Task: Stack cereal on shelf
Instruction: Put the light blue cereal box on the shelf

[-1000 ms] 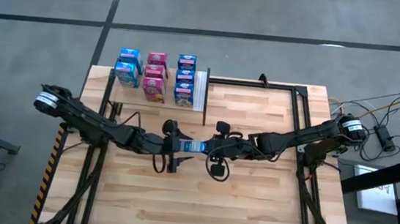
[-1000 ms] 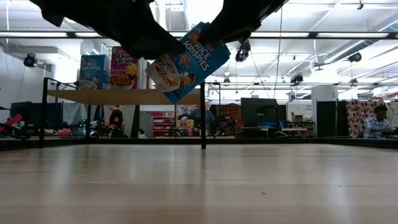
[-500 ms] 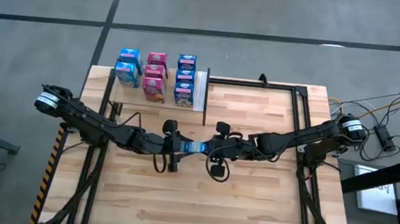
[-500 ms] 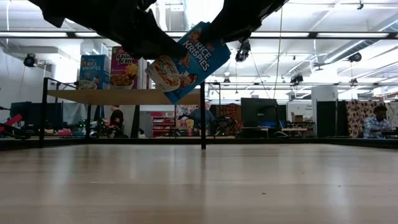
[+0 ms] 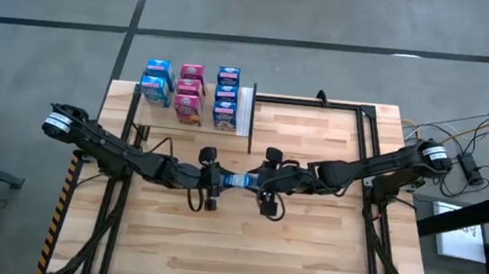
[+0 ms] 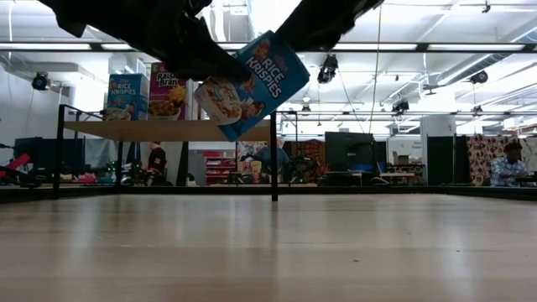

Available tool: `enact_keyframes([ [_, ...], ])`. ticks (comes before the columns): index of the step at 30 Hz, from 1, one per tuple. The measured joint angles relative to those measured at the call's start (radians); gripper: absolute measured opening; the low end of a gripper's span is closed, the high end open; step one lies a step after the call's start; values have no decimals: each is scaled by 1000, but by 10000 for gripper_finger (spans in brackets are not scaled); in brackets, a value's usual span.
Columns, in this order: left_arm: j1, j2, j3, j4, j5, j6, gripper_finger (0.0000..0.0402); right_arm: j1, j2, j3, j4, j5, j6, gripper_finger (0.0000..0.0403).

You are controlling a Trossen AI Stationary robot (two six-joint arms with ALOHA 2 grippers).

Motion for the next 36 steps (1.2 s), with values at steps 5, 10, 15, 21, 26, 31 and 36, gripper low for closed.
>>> enact_keyframes([
  [5,-15,-18,-2,1,2,5,136,2,-94,0,-49,0,-19,205],
  [10,-53,-76,-5,51,4,51,136,2,-225,-33,-68,0,-42,205],
  [15,-92,-161,-8,91,44,83,136,2,-342,-163,57,-23,-61,205],
  [21,-119,-216,-9,137,79,124,136,3,-377,-414,486,-106,-135,205],
  [26,-121,-231,-9,206,87,158,135,2,-307,-543,811,-125,-199,206],
  [31,-121,-234,-9,276,87,231,135,2,-197,-566,1016,-196,-162,206],
  [36,-119,-226,-9,319,87,291,135,2,-86,-511,1072,-208,-153,219],
])
